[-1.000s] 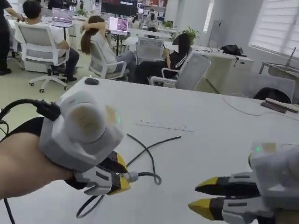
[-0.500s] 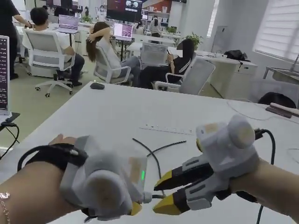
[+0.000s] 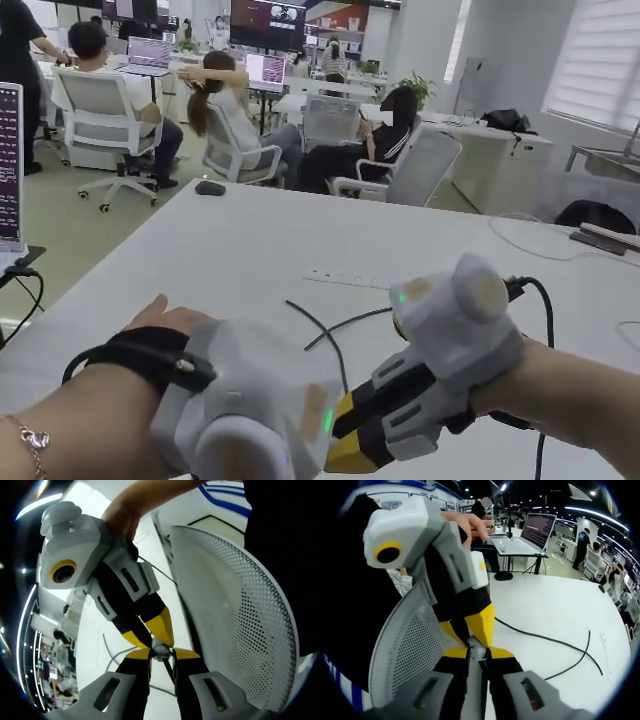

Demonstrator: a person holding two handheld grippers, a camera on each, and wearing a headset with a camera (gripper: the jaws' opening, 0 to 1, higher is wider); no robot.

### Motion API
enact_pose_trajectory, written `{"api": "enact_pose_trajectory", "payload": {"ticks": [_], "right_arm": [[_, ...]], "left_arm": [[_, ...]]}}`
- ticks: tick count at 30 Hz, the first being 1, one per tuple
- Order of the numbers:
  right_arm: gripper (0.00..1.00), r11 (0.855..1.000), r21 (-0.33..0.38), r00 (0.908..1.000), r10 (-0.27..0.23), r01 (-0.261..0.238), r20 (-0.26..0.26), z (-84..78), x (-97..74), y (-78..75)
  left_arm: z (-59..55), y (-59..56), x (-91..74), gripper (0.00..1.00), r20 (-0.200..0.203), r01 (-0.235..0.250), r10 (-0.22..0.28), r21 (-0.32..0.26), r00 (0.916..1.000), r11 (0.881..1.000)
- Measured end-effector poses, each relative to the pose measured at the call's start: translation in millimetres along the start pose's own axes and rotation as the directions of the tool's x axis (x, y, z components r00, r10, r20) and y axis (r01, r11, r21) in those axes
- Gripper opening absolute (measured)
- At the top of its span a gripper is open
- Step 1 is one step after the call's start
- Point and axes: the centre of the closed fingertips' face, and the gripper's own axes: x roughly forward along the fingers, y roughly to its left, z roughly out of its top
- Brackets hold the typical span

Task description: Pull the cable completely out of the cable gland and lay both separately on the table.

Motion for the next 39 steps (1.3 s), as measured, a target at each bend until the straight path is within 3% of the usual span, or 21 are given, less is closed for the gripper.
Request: {"api": "enact_pose_trajectory", "payload": {"ticks": [2, 6, 10, 13, 15, 17, 18, 19, 20, 22, 23, 24, 25, 26, 28, 31, 32, 33, 37, 38, 39], "right_arm": [[0.12, 1.0, -0.006, 1.0, -0.006, 0.005, -0.005, -0.5, 1.0, 0.4], [0.12, 0.992, -0.109, 0.9961, -0.066, 0.06, -0.058, -5.0, 3.8, -1.7], [0.11, 0.981, -0.161, 0.9879, -0.127, 0.112, -0.089, -9.5, 7.1, -3.2], [0.11, 0.959, -0.222, 0.9761, -0.2, 0.177, -0.086, -9.1, 6.6, -7.0], [0.11, 0.944, -0.255, 0.9659, -0.241, 0.211, -0.094, -10.4, 6.1, -8.6], [0.11, 0.921, -0.306, 0.9519, -0.286, 0.241, -0.11, -13.0, 6.4, -10.5], [0.11, 0.89, -0.335, 0.9157, -0.373, 0.308, -0.15, -22.8, 5.4, -19.1], [0.11, 0.885, -0.384, 0.9265, -0.342, 0.262, -0.157, -25.8, 10.7, -13.0], [0.1, 0.893, -0.357, 0.9342, -0.335, 0.274, -0.122, -22.3, 13.1, -8.1], [0.1, 0.894, -0.336, 0.935, -0.344, 0.298, -0.086, -14.7, 10.8, -5.5], [0.11, 0.888, -0.341, 0.9307, -0.356, 0.309, -0.084, -13.4, 8.4, -7.2], [0.11, 0.887, -0.335, 0.929, -0.362, 0.317, -0.078, -12.8, 7.4, -8.4], [0.11, 0.894, -0.326, 0.9332, -0.35, 0.307, -0.082, -13.9, 6.7, -7.6], [0.11, 0.895, -0.311, 0.9307, -0.358, 0.318, -0.077, -16.1, 5.6, -7.9], [0.11, 0.896, -0.3, 0.9275, -0.365, 0.326, -0.081, -17.7, 3.0, -10.6], [0.11, 0.896, -0.29, 0.9254, -0.372, 0.337, -0.074, -16.5, -1.2, -11.6], [0.11, 0.894, -0.292, 0.9241, -0.375, 0.339, -0.074, -16.8, -1.4, -10.6], [0.11, 0.889, -0.297, 0.9196, -0.385, 0.347, -0.078, -17.0, -2.8, -12.2], [0.11, 0.89, -0.289, 0.9212, -0.384, 0.352, -0.062, -12.4, -3.8, -12.4], [0.11, 0.889, -0.291, 0.9213, -0.384, 0.352, -0.059, -11.7, -3.1, -11.0], [0.11, 0.887, -0.291, 0.9204, -0.387, 0.357, -0.052, -9.6, -3.3, -11.4]], "left_arm": [[0.6, -1.3, -0.2, 0.17, 0.003, 0.026, -0.026, -0.085, 0.9997, 0.996], [-2.4, 1.0, 3.2, 0.17, -0.007, 0.042, -0.043, -0.114, 0.9991, 0.993], [-3.1, 0.4, 6.3, 0.16, 0.024, 0.086, -0.082, -0.227, 0.9963, 0.97], [-5.4, 2.9, 6.9, 0.16, 0.053, 0.111, -0.1, -0.294, 0.9936, 0.949], [-5.2, 4.2, 7.7, 0.16, 0.084, 0.132, -0.11, -0.357, 0.9905, 0.924], [-3.0, 6.2, 7.4, 0.14, 0.13, 0.169, -0.123, -0.438, 0.9838, 0.883], [16.6, 14.5, 3.1, 0.02, 0.261, 0.238, -0.112, -0.525, 0.9589, 0.817], [8.7, 16.1, 3.1, 0.02, 0.24, 0.243, -0.12, -0.595, 0.9634, 0.766], [-4.0, 22.9, 4.0, 0.02, 0.208, 0.204, -0.107, -0.526, 0.9722, 0.825], [-20.5, 26.5, 7.7, 0.02, 0.139, 0.146, -0.088, -0.484, 0.9863, 0.863], [-17.9, 23.5, 7.6, 0.02, 0.163, 0.17, -0.1, -0.507, 0.9815, 0.845], [-13.0, 15.1, 5.2, 0.02, 0.195, 0.227, -0.143, -0.534, 0.9704, 0.814], [-9.5, 14.9, 3.6, 0.02, 0.219, 0.238, -0.137, -0.55, 0.966, 0.8], [-8.1, 19.9, 1.1, 0.02, 0.231, 0.221, -0.11, -0.543, 0.9668, 0.81], [-8.9, 16.3, -0.6, 0.03, 0.229, 0.235, -0.127, -0.542, 0.9652, 0.807], [-12.0, 13.5, 1.2, 0.05, 0.211, 0.224, -0.129, -0.53, 0.9691, 0.818], [-9.0, 14.8, 1.7, 0.09, 0.226, 0.224, -0.118, -0.531, 0.9669, 0.817], [-9.8, 14.2, 2.3, 0.14, 0.223, 0.226, -0.121, -0.538, 0.9673, 0.812], [-6.6, 13.0, 5.2, 0.26, 0.246, 0.232, -0.108, -0.56, 0.9633, 0.796], [-5.7, 13.5, 6.3, 0.26, 0.252, 0.232, -0.101, -0.571, 0.9624, 0.787], [-3.4, 12.0, 6.8, 0.25, 0.274, 0.254, -0.106, -0.592, 0.9559, 0.765]]}}
